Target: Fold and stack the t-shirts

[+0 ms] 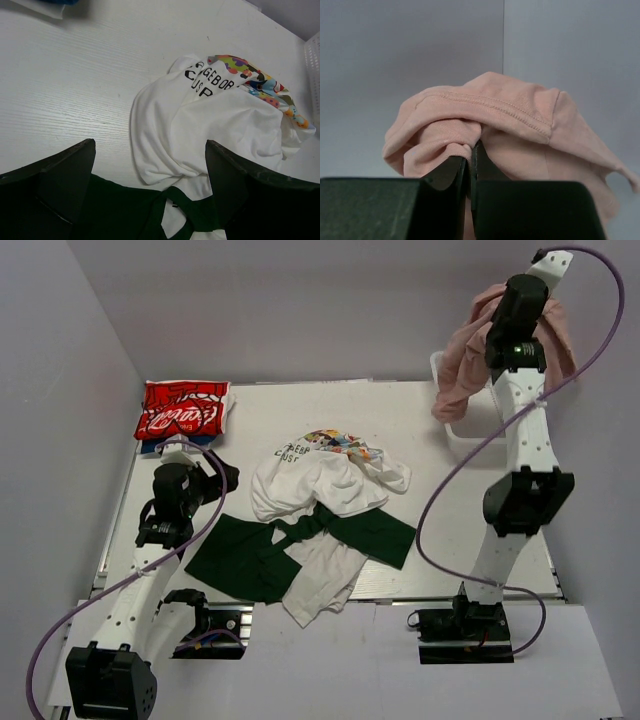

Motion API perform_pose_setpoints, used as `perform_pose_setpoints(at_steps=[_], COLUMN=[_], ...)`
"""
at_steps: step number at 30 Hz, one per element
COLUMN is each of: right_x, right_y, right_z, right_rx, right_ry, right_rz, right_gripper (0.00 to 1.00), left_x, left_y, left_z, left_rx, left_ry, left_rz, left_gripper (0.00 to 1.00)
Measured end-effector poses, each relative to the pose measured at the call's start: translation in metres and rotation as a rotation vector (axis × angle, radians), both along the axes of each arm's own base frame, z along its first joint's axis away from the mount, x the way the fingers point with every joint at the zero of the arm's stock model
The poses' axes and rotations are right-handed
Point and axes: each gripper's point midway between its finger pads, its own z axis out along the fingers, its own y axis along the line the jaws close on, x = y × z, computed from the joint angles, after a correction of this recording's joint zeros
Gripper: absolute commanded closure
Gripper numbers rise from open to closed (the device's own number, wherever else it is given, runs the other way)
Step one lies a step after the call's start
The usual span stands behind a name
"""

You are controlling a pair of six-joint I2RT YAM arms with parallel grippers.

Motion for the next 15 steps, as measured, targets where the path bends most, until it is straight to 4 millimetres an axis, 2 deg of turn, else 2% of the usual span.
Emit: perform_pose_setpoints(at_steps=[1,3,6,8,9,10,13,15], right_x=[0.013,0.036,0.054,0.059,0.060,0.061,0.062,0.058], right_y=[-0.010,-0.030,-0.052,-0.062,-0.064,-0.064,-0.045,-0.027], right_z=[-0.010,-0.044,-0.111,-0.163,-0.189,-0.210,-0.266,-0.285], right_rx=[0.006,0.027,0.061,0.090,0.108,0.122,0.197,0.237], right_ry=[0.015,0.061,0.179,0.280,0.330,0.376,0.506,0.563], right_rz=[0.001,0.005,0.026,0.052,0.060,0.067,0.152,0.225], right_gripper=[1.00,1.00,1.00,0.81,0.67,0.10,0.10,0.10], left_x=[0.000,0.000,0.001,0.000,0.000,0.000,-0.001,-0.001], left_y=[0.000,0.001,0.002,0.002,0.003,0.003,0.003,0.003], left_z=[-0.002,-0.004,-0.007,-0.008,-0.009,-0.009,-0.010,-0.010], left_rx=[0.001,0.003,0.007,0.009,0.010,0.011,0.012,0.012], left_ry=[0.006,0.015,0.026,0.030,0.032,0.034,0.039,0.039], left_rz=[0.002,0.005,0.011,0.012,0.012,0.012,0.011,0.011], left_gripper=[0.00,0.00,0.00,0.00,0.00,0.00,0.00,0.00])
